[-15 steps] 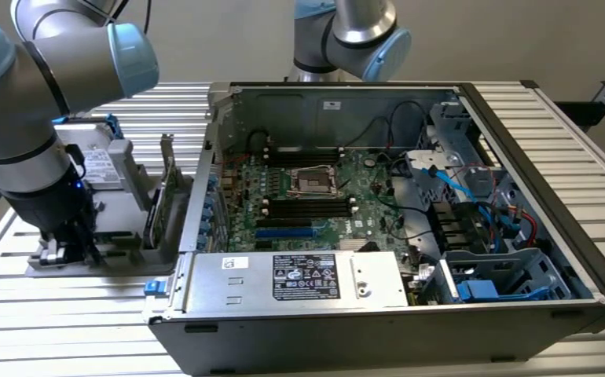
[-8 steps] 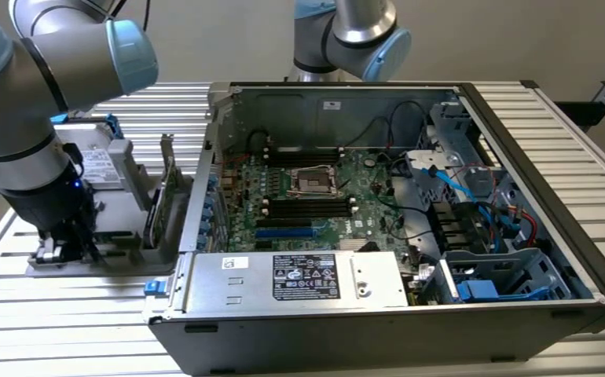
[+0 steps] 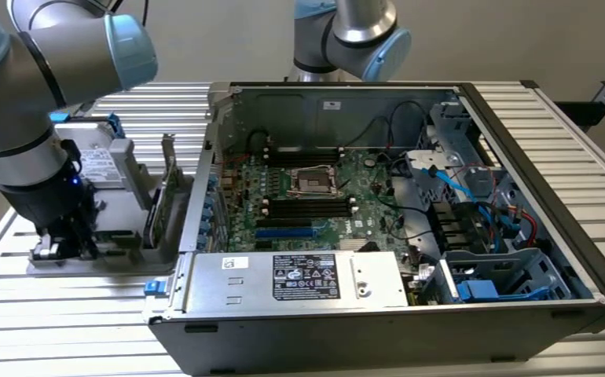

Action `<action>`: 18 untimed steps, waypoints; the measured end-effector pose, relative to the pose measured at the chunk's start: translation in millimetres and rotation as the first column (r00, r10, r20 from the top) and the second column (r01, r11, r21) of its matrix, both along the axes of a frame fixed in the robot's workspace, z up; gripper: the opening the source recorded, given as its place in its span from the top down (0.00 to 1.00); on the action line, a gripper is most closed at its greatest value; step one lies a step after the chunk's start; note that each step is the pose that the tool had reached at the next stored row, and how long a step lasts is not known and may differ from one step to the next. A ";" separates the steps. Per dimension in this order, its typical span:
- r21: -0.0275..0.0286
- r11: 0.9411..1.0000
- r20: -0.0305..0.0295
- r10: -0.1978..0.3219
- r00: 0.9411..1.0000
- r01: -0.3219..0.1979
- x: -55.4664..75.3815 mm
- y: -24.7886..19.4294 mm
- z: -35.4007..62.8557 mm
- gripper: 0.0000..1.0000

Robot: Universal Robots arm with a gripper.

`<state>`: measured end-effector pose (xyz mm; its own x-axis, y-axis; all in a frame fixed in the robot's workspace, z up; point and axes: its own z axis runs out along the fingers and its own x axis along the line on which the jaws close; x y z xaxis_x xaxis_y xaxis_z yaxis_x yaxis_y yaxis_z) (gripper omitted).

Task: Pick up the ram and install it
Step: 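Pick up the ram and move it above insertion slot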

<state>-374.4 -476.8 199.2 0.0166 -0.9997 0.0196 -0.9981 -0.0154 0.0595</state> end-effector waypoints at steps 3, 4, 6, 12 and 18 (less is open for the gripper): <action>0.000 1.000 0.000 -0.002 1.000 0.002 0.0 0.9 3.7 0.86; 0.000 1.000 0.000 -0.002 1.000 0.002 0.0 1.1 5.2 0.86; 0.000 1.000 0.000 -0.002 1.000 0.002 0.0 1.5 8.3 0.86; 0.000 1.000 0.000 -0.003 1.000 0.003 0.0 3.0 15.8 0.86; 0.000 1.000 0.001 -0.004 1.000 0.004 0.0 5.2 34.5 0.86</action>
